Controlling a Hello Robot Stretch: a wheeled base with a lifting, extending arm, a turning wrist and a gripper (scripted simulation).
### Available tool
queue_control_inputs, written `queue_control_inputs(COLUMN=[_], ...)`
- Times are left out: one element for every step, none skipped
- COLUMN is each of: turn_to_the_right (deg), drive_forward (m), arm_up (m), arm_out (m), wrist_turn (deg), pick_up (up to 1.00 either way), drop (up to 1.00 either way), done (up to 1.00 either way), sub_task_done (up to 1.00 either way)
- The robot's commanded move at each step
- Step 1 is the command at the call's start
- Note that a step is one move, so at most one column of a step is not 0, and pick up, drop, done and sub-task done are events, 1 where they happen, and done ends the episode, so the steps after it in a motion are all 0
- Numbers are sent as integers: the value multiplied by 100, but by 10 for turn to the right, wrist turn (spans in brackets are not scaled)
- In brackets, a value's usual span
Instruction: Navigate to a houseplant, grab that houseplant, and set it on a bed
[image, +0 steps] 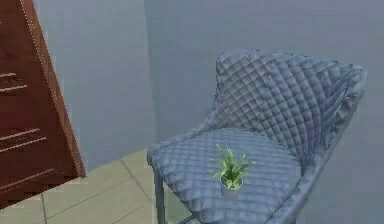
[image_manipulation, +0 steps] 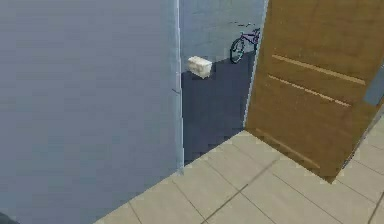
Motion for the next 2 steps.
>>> queue_control_inputs(turn_to_the_right=[-450,-270], drive_forward=[0,0], arm_up=[0,0], arm_out=[0,0], wrist_turn=[0,0], pick_up=[0,0], drop=[0,0], done=[0,0], sub_task_done=[0,0])
